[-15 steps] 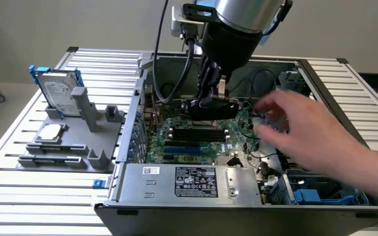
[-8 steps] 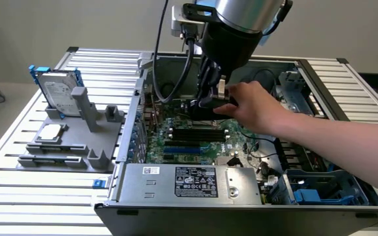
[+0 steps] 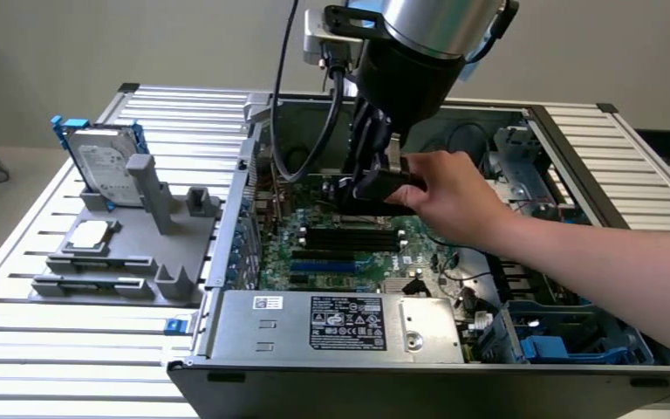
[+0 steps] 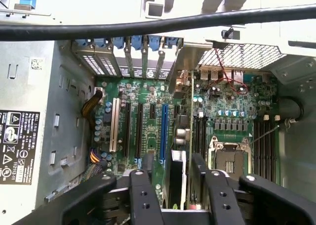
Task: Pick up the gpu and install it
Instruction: 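Insert the gpu into the slot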
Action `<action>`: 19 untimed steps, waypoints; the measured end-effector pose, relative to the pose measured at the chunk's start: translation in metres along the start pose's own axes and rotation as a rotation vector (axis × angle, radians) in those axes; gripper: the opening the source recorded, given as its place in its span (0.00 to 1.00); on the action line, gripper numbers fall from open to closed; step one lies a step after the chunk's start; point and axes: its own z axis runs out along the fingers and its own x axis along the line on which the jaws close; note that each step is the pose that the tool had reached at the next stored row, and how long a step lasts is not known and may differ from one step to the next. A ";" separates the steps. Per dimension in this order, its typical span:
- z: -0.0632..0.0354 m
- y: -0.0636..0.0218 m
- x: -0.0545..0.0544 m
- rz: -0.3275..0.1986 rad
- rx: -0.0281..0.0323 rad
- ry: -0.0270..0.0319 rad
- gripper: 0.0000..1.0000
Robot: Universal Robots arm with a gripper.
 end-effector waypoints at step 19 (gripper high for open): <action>0.0000 0.0000 0.000 0.000 -0.0129 -0.0032 0.64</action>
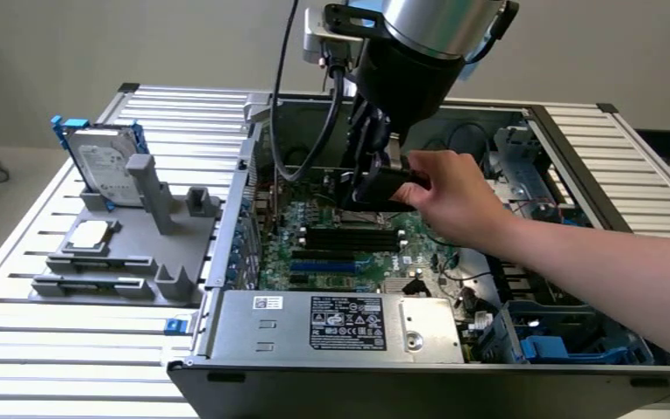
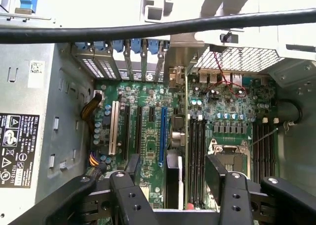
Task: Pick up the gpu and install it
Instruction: 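Insert the gpu into the slot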
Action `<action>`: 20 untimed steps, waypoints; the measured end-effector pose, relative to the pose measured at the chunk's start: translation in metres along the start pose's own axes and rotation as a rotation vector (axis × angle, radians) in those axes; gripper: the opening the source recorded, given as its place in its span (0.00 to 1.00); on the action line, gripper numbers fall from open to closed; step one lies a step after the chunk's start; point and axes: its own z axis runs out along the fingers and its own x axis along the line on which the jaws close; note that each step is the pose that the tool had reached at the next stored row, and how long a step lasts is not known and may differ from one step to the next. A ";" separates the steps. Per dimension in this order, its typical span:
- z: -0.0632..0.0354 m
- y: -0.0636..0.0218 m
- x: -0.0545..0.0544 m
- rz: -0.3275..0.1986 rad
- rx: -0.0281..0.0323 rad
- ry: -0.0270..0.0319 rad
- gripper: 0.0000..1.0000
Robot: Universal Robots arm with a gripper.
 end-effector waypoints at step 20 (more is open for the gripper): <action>0.0034 0.0113 -0.008 -0.008 0.1849 0.0321 0.64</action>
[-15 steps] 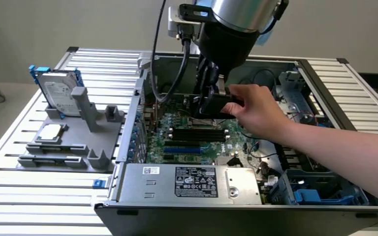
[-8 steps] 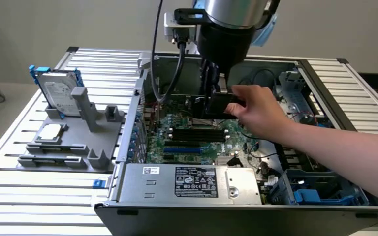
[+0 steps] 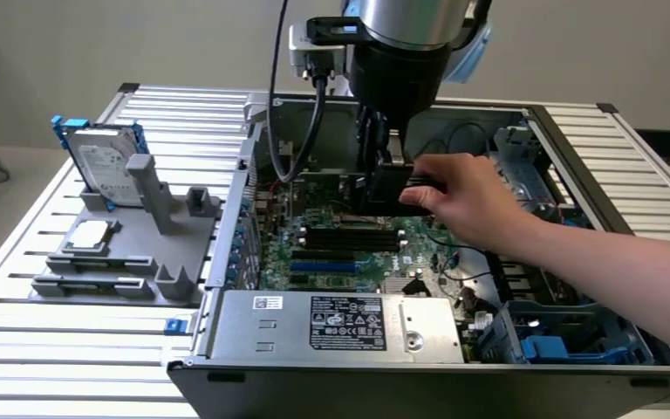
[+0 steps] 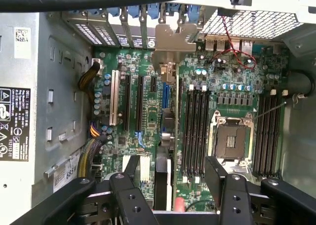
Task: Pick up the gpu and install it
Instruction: 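Insert the gpu into the slot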
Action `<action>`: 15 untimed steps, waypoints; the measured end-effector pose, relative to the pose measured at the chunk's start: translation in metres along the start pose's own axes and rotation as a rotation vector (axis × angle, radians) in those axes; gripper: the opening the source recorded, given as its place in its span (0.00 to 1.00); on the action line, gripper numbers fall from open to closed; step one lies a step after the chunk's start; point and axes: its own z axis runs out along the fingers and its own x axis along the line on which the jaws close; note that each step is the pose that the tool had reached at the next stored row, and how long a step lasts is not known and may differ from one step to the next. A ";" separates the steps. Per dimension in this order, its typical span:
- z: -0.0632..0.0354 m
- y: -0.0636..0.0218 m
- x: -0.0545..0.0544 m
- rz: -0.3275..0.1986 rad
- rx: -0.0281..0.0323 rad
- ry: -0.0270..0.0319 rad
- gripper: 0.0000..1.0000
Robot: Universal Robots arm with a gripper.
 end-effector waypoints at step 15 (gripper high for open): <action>0.0000 0.0000 0.000 0.000 0.0000 0.0000 0.49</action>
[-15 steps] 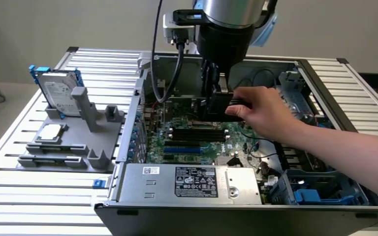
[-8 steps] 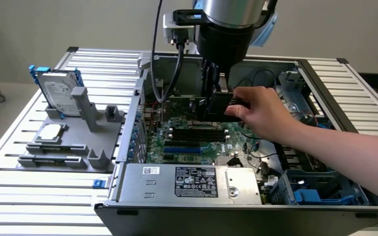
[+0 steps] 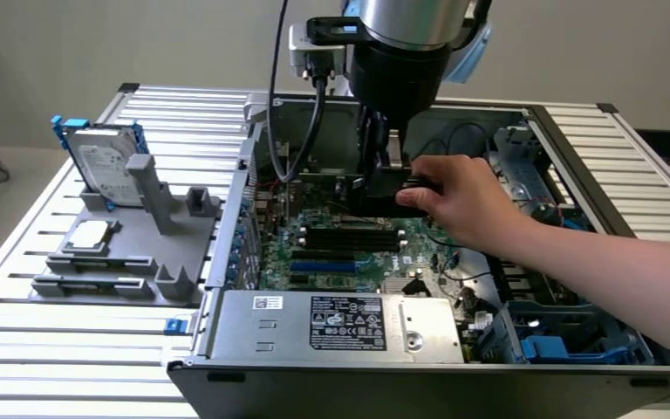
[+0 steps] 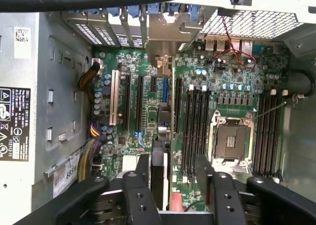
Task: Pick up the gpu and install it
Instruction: 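Insert the gpu into the slot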
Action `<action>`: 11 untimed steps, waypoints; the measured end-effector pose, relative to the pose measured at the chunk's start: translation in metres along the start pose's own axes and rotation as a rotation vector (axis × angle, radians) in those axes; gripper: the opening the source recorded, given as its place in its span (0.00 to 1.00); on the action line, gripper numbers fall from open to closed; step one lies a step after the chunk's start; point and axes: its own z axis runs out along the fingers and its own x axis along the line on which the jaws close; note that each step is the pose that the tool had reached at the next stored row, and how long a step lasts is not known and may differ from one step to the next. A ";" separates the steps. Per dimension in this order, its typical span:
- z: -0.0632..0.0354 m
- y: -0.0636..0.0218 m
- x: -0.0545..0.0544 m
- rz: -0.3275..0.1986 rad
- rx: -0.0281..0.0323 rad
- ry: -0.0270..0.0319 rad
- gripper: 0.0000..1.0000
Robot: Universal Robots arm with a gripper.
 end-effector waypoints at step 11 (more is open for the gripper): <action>0.0000 0.0000 0.000 0.000 0.0000 0.0000 0.29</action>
